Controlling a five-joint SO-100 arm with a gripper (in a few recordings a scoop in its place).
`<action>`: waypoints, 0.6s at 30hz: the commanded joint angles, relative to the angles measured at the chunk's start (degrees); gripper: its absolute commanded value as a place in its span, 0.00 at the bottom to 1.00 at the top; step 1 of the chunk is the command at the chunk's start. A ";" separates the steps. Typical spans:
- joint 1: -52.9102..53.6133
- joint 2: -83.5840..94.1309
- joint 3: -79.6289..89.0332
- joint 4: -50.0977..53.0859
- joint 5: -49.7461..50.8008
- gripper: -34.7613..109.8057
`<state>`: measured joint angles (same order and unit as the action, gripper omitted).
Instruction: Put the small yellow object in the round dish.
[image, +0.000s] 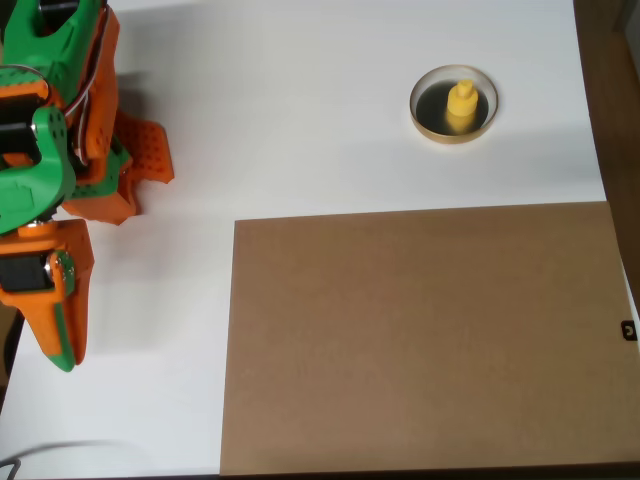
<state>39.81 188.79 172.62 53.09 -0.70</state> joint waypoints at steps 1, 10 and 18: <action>0.62 1.85 0.00 -0.97 -0.62 0.24; 0.62 1.85 0.00 -0.97 -0.62 0.24; 0.62 1.85 0.00 -0.97 -0.62 0.24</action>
<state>39.81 188.79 172.62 53.09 -0.70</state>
